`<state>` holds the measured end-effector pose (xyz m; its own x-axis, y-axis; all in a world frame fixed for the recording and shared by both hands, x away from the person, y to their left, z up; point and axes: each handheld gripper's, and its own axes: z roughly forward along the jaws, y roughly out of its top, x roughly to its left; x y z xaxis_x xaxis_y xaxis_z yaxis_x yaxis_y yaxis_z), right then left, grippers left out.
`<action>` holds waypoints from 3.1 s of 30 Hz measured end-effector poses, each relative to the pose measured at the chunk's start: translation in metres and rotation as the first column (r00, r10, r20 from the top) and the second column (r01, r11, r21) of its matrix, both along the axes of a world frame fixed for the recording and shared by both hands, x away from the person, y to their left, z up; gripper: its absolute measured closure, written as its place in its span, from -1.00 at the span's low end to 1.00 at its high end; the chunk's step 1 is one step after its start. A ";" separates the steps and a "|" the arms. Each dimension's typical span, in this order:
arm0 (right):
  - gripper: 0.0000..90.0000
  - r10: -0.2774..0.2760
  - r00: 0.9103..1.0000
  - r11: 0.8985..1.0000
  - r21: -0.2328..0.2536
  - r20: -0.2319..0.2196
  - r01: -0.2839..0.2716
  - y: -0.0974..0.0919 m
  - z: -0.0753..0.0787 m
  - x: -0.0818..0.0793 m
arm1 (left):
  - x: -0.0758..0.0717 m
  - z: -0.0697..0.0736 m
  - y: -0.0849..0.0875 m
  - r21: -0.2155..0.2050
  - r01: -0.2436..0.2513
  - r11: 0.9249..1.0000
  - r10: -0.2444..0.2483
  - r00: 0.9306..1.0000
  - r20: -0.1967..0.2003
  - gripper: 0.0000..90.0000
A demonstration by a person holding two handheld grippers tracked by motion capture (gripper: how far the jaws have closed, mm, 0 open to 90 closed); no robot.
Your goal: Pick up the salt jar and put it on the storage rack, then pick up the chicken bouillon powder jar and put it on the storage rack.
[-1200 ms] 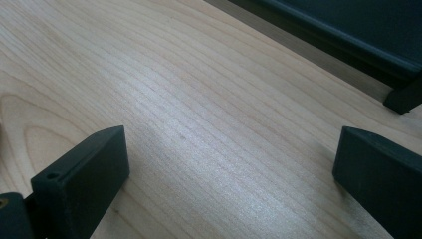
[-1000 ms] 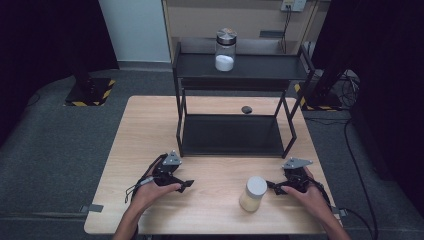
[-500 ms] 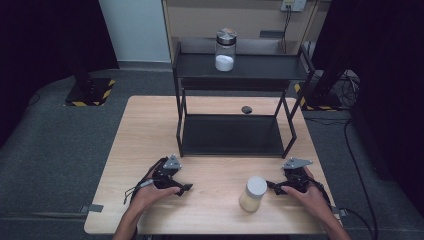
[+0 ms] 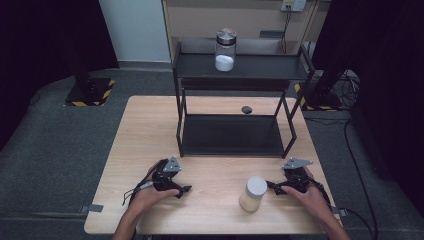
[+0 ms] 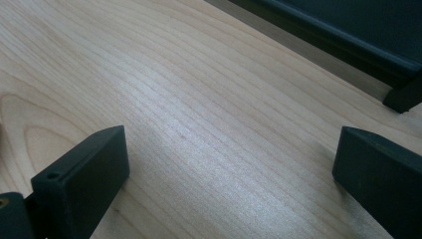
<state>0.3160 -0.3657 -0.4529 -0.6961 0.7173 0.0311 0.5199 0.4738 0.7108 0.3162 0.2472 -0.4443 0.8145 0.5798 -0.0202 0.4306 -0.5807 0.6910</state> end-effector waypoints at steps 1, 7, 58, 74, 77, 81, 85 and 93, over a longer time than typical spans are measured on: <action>-0.95 0.000 1.000 1.000 0.000 0.001 0.000 0.000 0.000 0.000 | 0.000 0.000 0.000 0.000 0.000 1.000 0.000 1.000 0.001 -1.00; -0.95 0.000 1.000 1.000 0.000 0.001 0.000 0.000 0.000 0.000 | 0.000 0.000 0.000 0.000 -0.003 1.000 0.003 1.000 0.000 -1.00; -0.86 0.133 0.991 0.991 0.011 -0.004 -0.133 -0.020 0.022 -0.024 | -0.001 0.000 -0.001 0.000 -0.005 1.000 0.005 1.000 0.001 -1.00; -0.87 0.226 0.974 0.974 0.000 -0.017 -0.226 -0.011 0.031 -0.031 | -0.001 0.000 -0.001 0.000 -0.005 1.000 0.005 1.000 0.000 -1.00; -0.87 0.263 0.965 0.965 0.007 -0.023 -0.263 -0.010 0.031 -0.030 | -0.001 0.000 -0.001 0.000 -0.005 1.000 0.005 1.000 0.000 -1.00; -0.87 0.304 0.952 0.953 0.015 -0.031 -0.304 -0.007 0.033 -0.029 | -0.001 0.000 -0.001 0.000 -0.005 1.000 0.005 1.000 0.000 -1.00; -0.87 0.346 0.938 0.938 0.035 -0.036 -0.344 -0.006 0.034 -0.028 | -0.001 0.000 -0.001 0.000 -0.005 1.000 0.005 1.000 0.000 -1.00; -0.87 0.391 0.920 0.918 0.080 -0.036 -0.387 -0.003 0.037 -0.029 | -0.001 0.000 -0.001 0.000 -0.005 1.000 0.005 1.000 0.000 -1.00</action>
